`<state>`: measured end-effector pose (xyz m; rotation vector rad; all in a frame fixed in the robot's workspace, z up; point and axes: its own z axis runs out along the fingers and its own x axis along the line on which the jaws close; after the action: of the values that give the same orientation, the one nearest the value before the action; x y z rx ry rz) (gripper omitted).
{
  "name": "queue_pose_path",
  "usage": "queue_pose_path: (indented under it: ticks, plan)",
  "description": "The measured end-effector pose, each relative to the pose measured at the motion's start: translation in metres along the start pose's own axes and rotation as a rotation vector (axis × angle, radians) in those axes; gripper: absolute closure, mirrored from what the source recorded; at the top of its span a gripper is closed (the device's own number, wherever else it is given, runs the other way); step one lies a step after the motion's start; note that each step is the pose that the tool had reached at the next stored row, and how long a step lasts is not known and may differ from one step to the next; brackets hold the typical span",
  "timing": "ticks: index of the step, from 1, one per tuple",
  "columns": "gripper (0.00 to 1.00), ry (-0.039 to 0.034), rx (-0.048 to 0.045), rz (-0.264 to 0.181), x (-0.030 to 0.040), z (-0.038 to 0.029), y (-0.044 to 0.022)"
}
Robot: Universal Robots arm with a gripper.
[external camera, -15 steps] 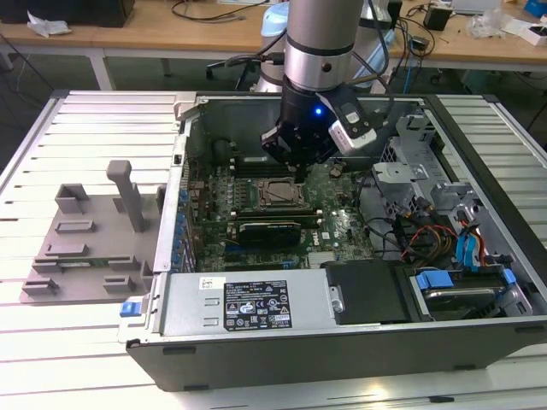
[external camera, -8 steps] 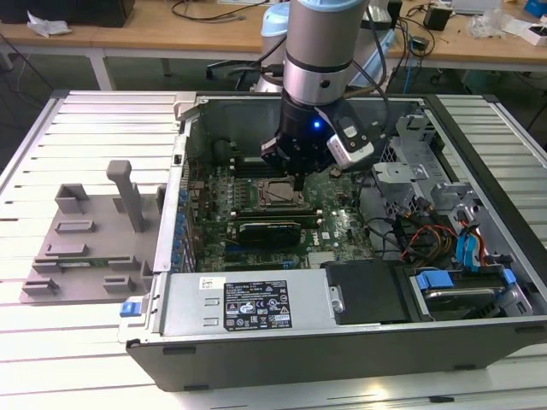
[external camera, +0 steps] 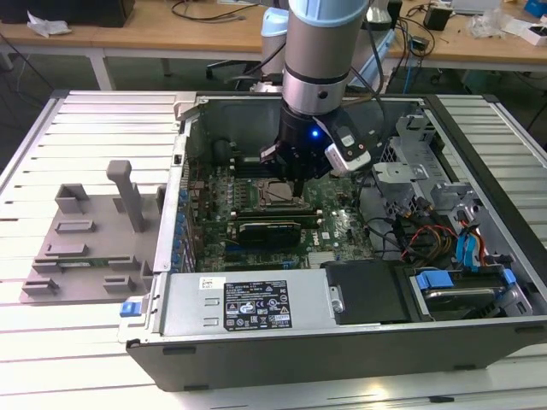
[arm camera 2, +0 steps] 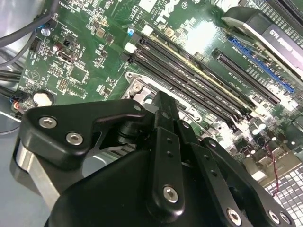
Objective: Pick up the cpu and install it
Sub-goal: 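Install the second cpu locking lever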
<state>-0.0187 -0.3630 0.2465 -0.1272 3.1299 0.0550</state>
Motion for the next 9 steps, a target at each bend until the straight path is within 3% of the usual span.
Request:
queue_pose_path:
  ticks: [9]
  plan:
    - [0.89, 0.0, 0.0, 0.0, 0.0029, 0.0143, -0.0011]
